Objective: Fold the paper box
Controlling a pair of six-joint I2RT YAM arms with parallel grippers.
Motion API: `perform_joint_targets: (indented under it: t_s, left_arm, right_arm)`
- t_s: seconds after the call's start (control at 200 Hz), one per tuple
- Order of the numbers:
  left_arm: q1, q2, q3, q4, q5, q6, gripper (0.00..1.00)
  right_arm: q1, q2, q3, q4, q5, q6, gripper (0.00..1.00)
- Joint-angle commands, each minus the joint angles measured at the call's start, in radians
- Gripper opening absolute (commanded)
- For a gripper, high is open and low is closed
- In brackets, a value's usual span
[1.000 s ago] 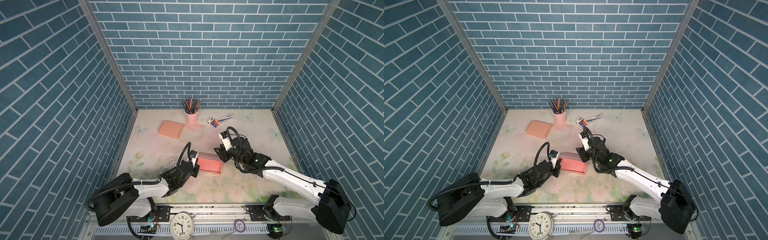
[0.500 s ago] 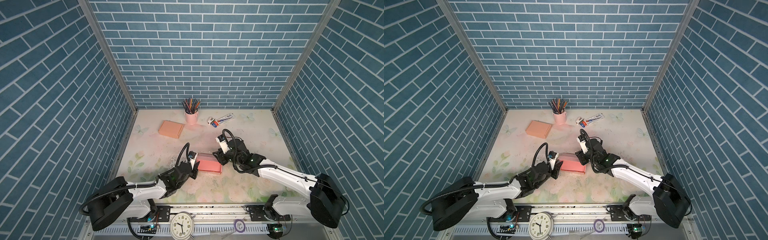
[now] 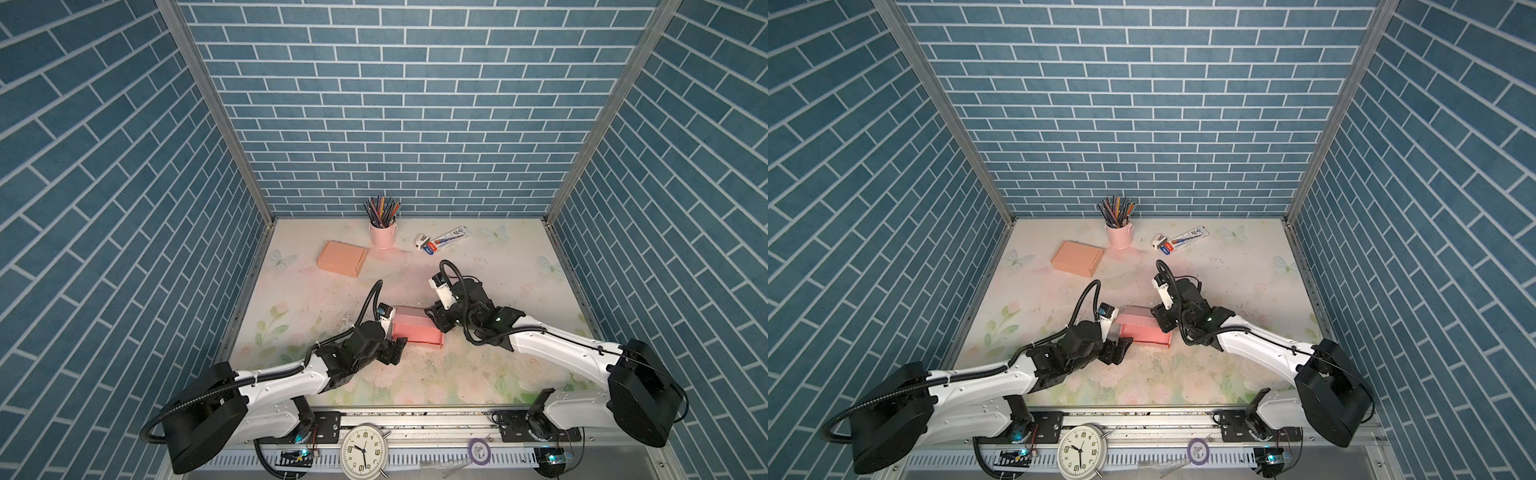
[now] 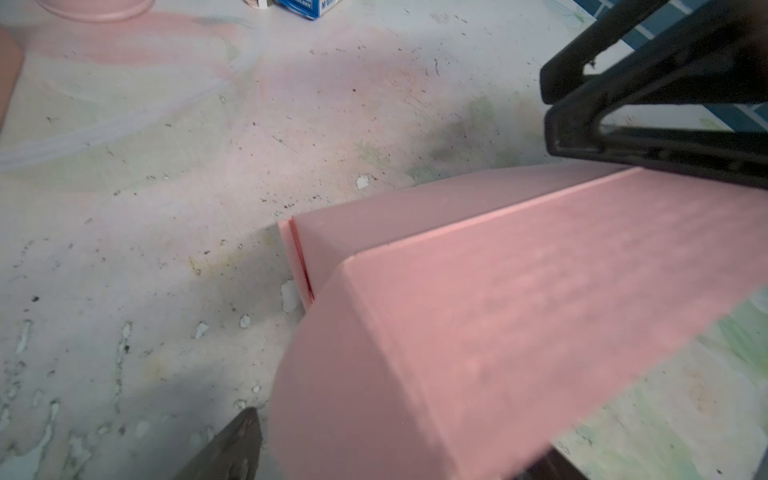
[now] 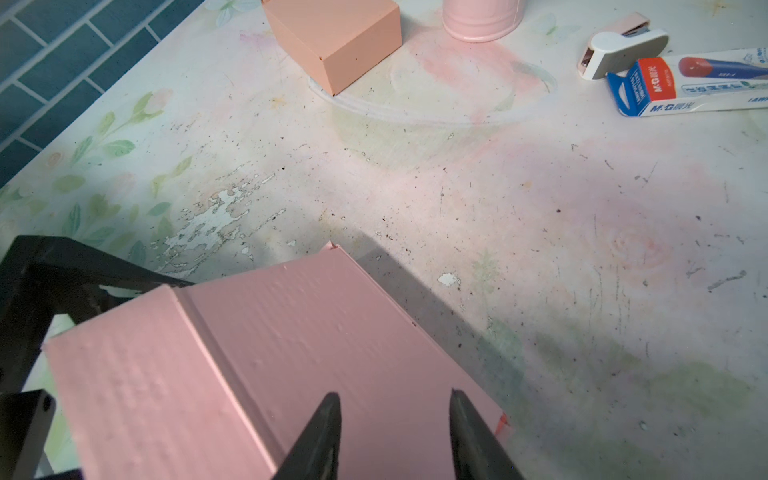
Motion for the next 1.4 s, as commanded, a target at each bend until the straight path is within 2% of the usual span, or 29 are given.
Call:
perform_joint_targets:
  t_s: [0.0, 0.14, 0.275, 0.545, 0.71, 0.81, 0.94, 1.185, 1.395]
  left_arm:
    - [0.003, -0.052, 0.064, -0.147, 0.075, -0.027, 0.88]
    - [0.004, -0.094, 0.109, -0.245, 0.140, -0.006, 0.88]
    - [0.003, -0.129, 0.130, -0.321, 0.118, -0.003, 0.88]
    - [0.011, -0.240, 0.133, -0.360, 0.131, -0.006, 0.88]
    - [0.062, -0.267, 0.140, -0.345, 0.182, -0.037, 0.88]
    - [0.079, -0.272, 0.143, -0.343, 0.142, -0.041, 0.88]
    - [0.126, -0.239, 0.161, -0.322, 0.131, -0.041, 0.88]
    - [0.264, -0.063, 0.227, -0.216, 0.296, -0.020, 0.88]
    - [0.270, 0.110, 0.276, -0.181, 0.314, 0.001, 0.87]
  right_arm:
    - [0.003, 0.014, -0.005, -0.005, 0.009, 0.016, 0.44]
    - [0.003, 0.028, -0.009, -0.002, 0.007, 0.016, 0.44]
    - [0.003, 0.042, -0.023, 0.013, 0.001, 0.023, 0.44]
    - [0.002, 0.058, -0.041, 0.033, -0.001, 0.032, 0.43]
    - [0.003, 0.068, -0.046, 0.039, -0.002, 0.030, 0.43]
    - [0.002, 0.077, -0.055, 0.051, -0.005, 0.030, 0.43]
    - [0.003, 0.088, -0.062, 0.064, -0.013, 0.032, 0.42]
    - [0.002, 0.079, -0.075, 0.071, -0.012, 0.034, 0.42]
    - [0.003, 0.039, -0.092, 0.089, -0.046, 0.038, 0.42]
